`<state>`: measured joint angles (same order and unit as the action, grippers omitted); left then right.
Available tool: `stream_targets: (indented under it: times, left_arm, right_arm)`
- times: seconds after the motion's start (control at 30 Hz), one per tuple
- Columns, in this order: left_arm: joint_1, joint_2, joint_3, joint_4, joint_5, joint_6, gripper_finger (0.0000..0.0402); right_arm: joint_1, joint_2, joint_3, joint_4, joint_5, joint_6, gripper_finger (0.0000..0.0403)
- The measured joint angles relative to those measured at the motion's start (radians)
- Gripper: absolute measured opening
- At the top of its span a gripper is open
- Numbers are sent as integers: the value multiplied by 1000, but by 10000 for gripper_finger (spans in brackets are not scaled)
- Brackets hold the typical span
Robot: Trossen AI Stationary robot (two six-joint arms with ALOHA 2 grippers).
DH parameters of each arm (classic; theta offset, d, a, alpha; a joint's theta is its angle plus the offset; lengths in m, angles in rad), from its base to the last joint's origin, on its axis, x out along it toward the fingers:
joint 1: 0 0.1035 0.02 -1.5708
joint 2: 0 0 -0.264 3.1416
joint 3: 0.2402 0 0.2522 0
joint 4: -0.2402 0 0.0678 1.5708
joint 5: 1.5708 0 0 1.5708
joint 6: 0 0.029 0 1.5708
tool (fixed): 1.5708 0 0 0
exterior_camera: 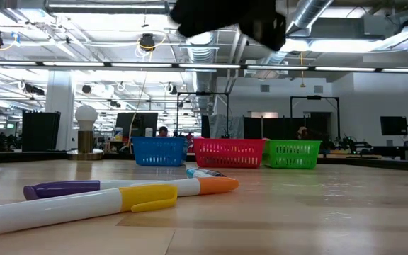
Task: Pick & Place Markers
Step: Put the small black highlighter pen into the blue bin
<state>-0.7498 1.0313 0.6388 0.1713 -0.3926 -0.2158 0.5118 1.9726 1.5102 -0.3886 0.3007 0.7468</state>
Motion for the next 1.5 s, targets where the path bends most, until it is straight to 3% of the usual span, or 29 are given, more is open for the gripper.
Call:
stream_targets:
  times: [0.4,0.57,1.0,1.5]
  left_arm:
    - [-3,0,-53,1,-3,-190,92]
    - [-2,0,-58,17,-4,-193,92]
    - [-2,0,-58,35,-3,-193,92]
    - [-2,0,-59,48,-3,-193,92]
  right_arm:
    - [-110,97,24,-234,40,324,37]
    - [-136,113,26,-187,17,282,42]
    - [-175,128,24,-202,12,267,107]
    - [-200,193,24,-233,-39,285,109]
